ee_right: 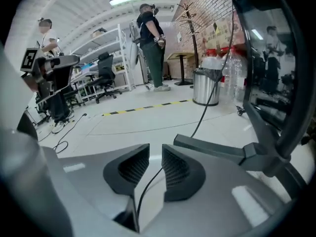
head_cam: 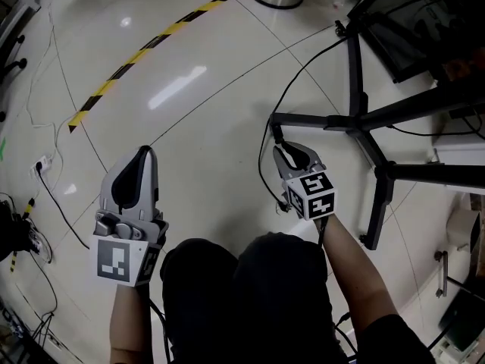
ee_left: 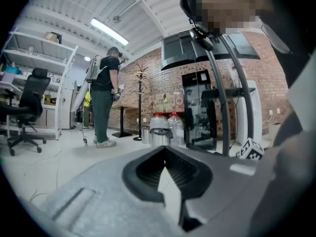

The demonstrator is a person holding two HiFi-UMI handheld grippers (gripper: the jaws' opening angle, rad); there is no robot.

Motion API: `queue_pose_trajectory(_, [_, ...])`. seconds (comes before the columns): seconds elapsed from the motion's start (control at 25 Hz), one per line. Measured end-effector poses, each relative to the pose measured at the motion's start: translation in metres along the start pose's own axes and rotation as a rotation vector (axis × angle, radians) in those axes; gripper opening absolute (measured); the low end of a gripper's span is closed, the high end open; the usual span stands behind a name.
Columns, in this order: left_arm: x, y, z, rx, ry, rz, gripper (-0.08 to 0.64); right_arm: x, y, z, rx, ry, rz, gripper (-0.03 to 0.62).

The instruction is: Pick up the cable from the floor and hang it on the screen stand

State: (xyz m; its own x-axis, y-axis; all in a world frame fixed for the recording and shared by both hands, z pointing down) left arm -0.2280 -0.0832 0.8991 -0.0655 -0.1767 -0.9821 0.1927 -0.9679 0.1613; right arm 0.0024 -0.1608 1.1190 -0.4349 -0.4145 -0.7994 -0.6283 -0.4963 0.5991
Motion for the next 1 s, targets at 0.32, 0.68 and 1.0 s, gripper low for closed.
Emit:
queue_pose_trajectory(0.32, [-0.050, 0.007, 0.019, -0.015, -0.074, 0.054, 0.005, -0.052, 0.041, 0.011, 0.066, 0.052, 0.119, 0.083])
queue_pose_trajectory(0.68, [-0.063, 0.007, 0.023, -0.022, -0.055, 0.086, 0.005, -0.073, 0.085, 0.006, 0.059, 0.190, 0.196, 0.138])
queue_pose_trajectory(1.0, [-0.065, 0.006, 0.023, -0.025, -0.051, 0.097, 0.005, -0.080, 0.108, 0.006, 0.005, 0.176, 0.277, 0.143])
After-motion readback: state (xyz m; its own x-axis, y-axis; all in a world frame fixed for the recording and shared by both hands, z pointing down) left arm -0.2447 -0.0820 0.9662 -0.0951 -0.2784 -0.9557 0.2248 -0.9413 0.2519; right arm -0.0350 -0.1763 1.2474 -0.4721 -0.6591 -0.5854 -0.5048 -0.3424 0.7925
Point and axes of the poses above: the fingertips, and each gripper's own axes: y forward along the fingers, z to its left, x out of its top, the point moved 2 cm from there along -y, backward along the fingers, and after that the axes turned 8 degrees about -y, right-handed, at the moved point
